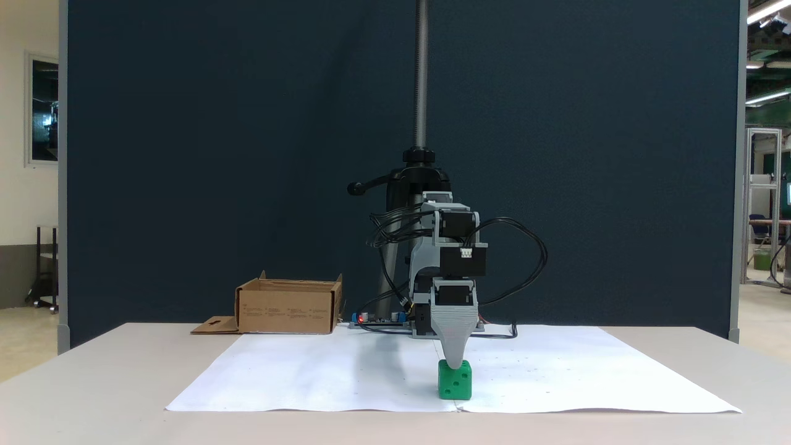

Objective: Grasp a green dice and put it in the bin.

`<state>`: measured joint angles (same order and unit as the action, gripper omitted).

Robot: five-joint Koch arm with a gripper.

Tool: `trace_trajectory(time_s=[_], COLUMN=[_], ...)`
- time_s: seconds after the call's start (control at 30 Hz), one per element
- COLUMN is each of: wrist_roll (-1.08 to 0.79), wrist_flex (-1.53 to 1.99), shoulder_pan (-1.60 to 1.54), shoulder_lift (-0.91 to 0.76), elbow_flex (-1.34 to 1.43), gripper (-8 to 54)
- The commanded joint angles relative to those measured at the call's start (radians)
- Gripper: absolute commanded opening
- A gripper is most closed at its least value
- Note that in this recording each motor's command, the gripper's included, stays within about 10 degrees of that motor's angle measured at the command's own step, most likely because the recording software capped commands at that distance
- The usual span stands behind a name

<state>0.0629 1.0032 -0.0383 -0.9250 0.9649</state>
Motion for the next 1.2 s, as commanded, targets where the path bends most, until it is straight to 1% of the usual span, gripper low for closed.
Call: trace_trajectory(time_s=[0.0, 1.17], wrist_roll=[0.074, 0.077], wrist_flex=[0.054, 0.031], shoulder_pan=[-0.018, -0.031], shoulder_lift=[-0.018, 0.066], elbow_flex=[-0.051, -0.077], gripper=[41.2, 41.2])
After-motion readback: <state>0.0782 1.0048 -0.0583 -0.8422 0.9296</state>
